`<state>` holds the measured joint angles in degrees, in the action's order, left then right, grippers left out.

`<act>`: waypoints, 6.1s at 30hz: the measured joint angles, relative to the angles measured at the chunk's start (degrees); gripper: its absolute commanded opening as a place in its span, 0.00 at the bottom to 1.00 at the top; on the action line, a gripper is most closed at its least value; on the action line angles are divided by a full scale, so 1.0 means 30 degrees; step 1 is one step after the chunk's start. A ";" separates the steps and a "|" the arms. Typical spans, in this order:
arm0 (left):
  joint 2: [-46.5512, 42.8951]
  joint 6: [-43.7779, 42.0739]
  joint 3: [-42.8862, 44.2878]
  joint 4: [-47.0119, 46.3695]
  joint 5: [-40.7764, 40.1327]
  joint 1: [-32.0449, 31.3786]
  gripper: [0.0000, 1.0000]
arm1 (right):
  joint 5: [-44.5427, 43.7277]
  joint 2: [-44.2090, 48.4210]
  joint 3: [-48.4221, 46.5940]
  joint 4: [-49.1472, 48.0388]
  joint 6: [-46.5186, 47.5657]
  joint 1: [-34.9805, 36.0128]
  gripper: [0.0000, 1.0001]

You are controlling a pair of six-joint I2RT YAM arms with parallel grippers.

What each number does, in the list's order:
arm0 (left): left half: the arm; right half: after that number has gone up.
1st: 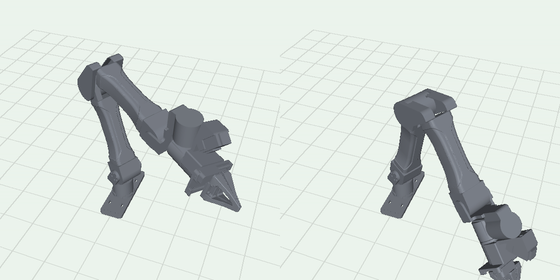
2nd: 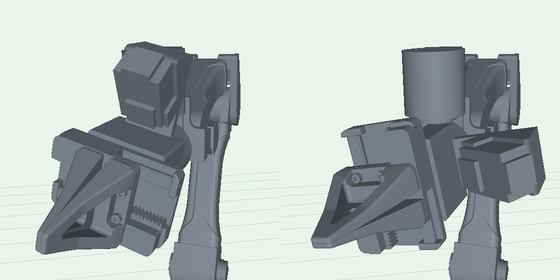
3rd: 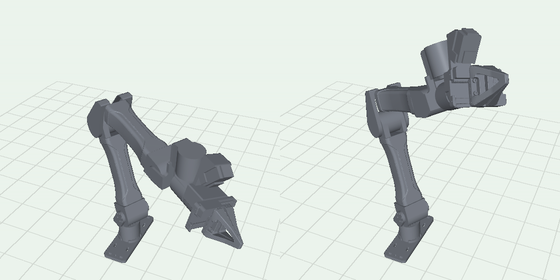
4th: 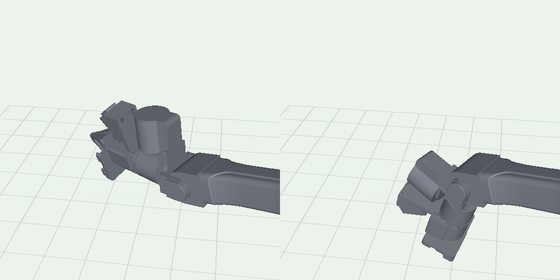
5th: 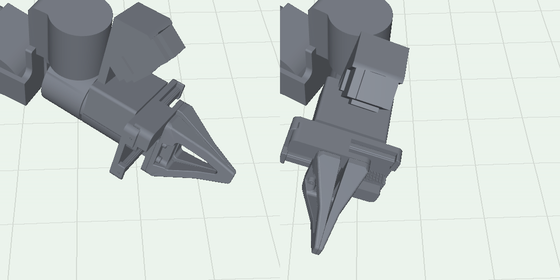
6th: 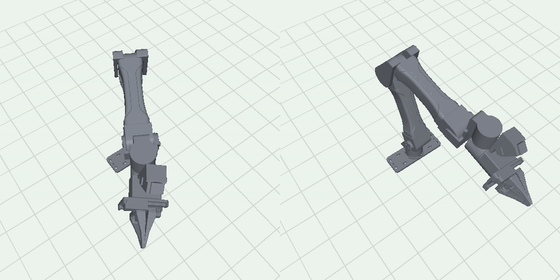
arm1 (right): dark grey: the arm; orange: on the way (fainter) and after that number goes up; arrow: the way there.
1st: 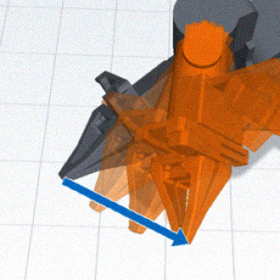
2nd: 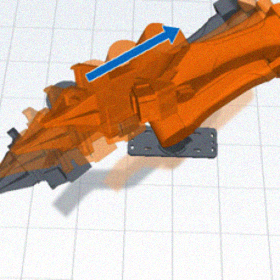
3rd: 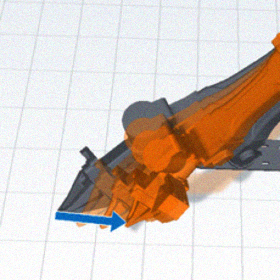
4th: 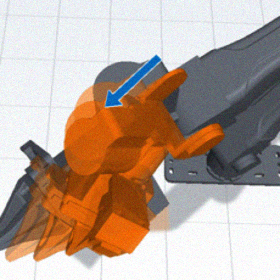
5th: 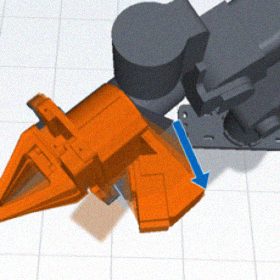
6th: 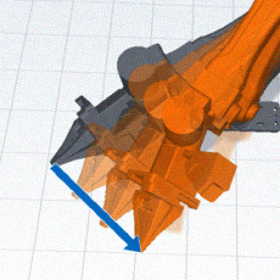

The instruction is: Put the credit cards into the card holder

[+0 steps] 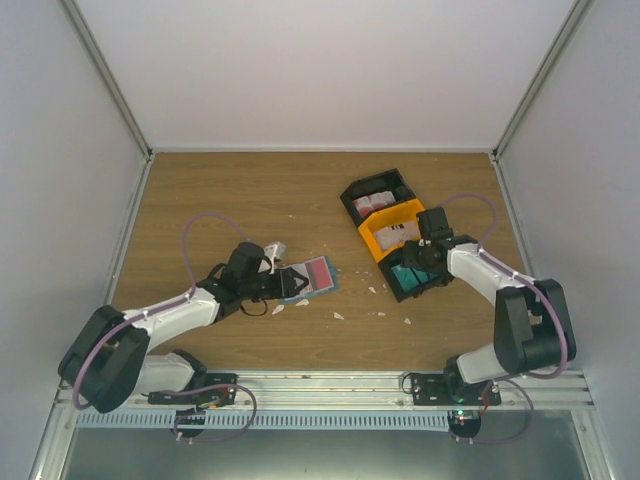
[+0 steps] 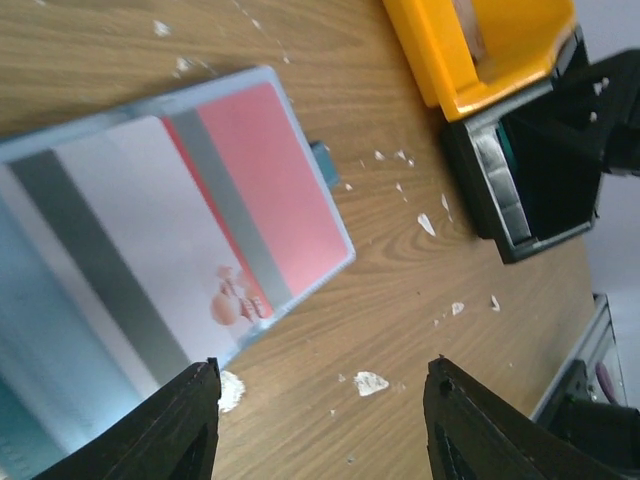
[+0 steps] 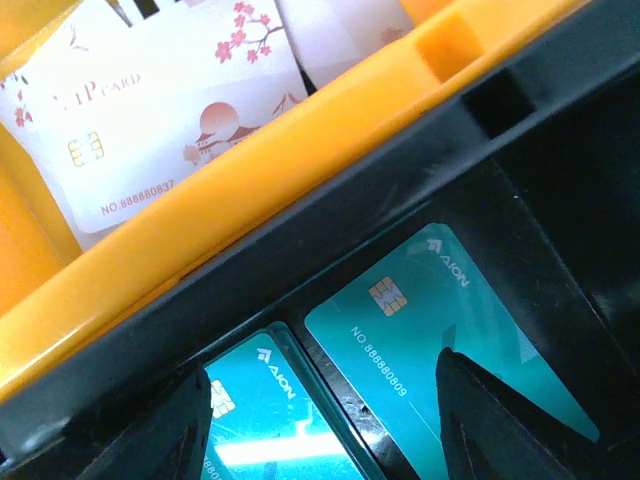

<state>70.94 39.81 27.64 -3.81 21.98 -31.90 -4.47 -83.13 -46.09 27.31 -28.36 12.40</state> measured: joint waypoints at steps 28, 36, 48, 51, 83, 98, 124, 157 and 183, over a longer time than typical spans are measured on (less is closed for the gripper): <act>1.3610 0.2565 1.0265 -0.4743 0.2404 -0.5865 0.28 | 0.4211 -0.1610 -0.0109 -0.0226 0.2164 -0.0073 0.36; 1.5322 0.2739 1.1613 -0.4335 0.2433 -0.6069 0.18 | 0.5785 -0.0299 -0.0102 -0.0066 0.2339 -0.0073 0.33; 1.5533 0.2754 1.1650 -0.3869 0.2455 -0.6069 0.26 | 0.3825 -0.0794 -0.0073 0.0350 0.2222 -0.0073 0.42; 1.5555 0.2732 1.1737 -0.3876 0.2550 -0.6069 0.28 | 0.3606 -0.1523 -0.0073 0.0262 0.2237 -0.0073 0.43; 1.6415 0.2543 1.3151 -0.3570 0.3366 -0.6076 0.18 | 0.9777 0.1239 0.1355 -0.0386 0.2645 -0.0262 0.29; 1.6415 0.2397 1.3151 -0.3563 0.3366 -0.6076 0.19 | 0.9362 0.1333 0.1239 -0.0095 0.2725 -0.0051 0.39; 1.6415 0.2390 1.3151 -0.2769 0.2885 -0.6084 0.19 | 0.5938 0.0911 -0.0291 0.1807 0.3155 0.2302 0.34; 1.6415 0.2353 1.3151 -0.2237 0.2718 -0.6084 0.19 | 0.4116 0.1982 -0.0474 0.2229 0.2659 0.2302 0.01; 0.9369 0.0954 0.9581 -0.2382 -0.1523 -0.6011 0.62 | 0.3949 0.6003 -0.3016 0.3184 0.2900 0.2310 0.00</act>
<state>99.04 42.68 56.38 -10.96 17.41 -49.93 7.38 -65.12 -55.13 36.86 -19.66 19.33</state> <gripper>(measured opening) 0.491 0.009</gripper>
